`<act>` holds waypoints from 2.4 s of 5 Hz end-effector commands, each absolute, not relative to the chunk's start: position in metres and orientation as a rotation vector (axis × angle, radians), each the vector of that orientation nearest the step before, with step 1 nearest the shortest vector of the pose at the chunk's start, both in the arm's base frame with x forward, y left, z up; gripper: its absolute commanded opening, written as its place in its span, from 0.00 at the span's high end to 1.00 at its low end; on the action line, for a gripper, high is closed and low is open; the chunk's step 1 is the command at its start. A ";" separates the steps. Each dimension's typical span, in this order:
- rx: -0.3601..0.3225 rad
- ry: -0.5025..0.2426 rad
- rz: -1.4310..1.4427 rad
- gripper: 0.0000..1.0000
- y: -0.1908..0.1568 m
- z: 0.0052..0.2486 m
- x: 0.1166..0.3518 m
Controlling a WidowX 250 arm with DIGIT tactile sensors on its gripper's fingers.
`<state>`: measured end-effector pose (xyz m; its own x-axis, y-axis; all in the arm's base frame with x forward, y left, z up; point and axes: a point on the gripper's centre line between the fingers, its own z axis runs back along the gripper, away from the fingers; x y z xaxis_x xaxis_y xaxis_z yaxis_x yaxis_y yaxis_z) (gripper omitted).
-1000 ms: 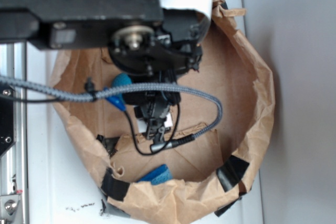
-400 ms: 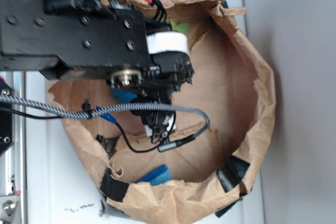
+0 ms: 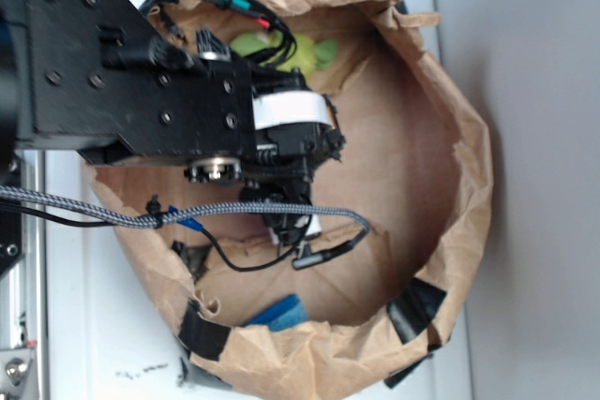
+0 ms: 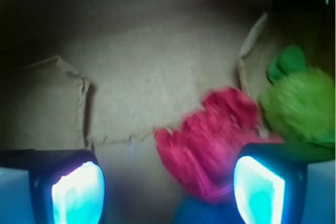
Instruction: Grab the red paper.
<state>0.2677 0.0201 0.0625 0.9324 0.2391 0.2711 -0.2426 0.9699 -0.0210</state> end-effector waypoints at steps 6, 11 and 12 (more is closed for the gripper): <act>0.171 -0.207 0.161 0.00 0.040 0.067 0.283; 0.098 -0.214 0.147 1.00 0.023 0.078 0.284; -0.005 -0.173 0.136 1.00 0.027 0.106 0.278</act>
